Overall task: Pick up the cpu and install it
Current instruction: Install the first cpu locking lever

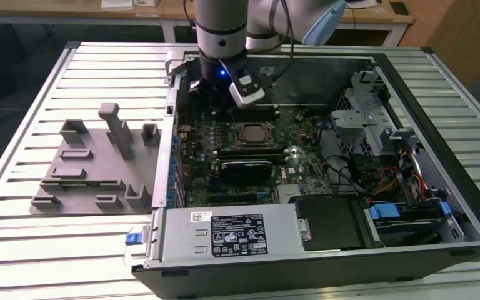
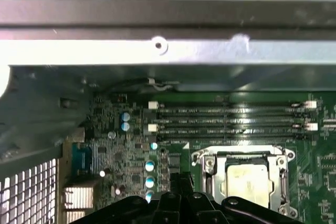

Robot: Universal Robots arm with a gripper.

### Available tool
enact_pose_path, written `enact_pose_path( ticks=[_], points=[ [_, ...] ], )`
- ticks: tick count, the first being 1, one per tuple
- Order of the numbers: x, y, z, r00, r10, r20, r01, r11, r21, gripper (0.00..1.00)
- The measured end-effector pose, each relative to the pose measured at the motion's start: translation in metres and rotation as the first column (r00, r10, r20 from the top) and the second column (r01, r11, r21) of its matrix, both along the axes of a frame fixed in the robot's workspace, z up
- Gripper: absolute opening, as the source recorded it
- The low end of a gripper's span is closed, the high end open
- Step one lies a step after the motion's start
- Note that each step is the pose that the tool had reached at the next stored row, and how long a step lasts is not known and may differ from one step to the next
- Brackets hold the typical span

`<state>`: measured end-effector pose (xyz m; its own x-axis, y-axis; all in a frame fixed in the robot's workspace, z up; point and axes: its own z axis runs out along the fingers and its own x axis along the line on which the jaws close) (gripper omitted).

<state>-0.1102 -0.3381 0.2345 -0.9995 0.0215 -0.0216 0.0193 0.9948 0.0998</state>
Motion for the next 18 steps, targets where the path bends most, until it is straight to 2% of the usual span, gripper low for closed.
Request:
enact_pose_path(
  ticks=[3,6,12,13,14,18],
  points=[
    [-0.0004,0.0000,0.0012,1.0000,0.000,0.0003,0.000,0.9996,0.0292,0.11],
    [-0.0009,0.0000,0.0013,1.0000,0.000,0.0005,0.000,0.9976,0.0698,0.11],
    [-0.0023,0.0000,0.0013,1.0000,0.000,0.0002,0.000,0.9916,0.1295,0.11],
    [-0.0024,0.0000,0.0014,1.0000,0.000,0.0003,0.000,0.9906,0.1370,0.11],
    [-0.0025,0.0000,0.0016,1.0000,0.000,0.0002,0.000,0.9901,0.1406,0.11],
    [-0.0024,0.0000,0.0016,1.0000,0.000,0.0004,0.000,0.9900,0.1414,0.11]
  ],
)
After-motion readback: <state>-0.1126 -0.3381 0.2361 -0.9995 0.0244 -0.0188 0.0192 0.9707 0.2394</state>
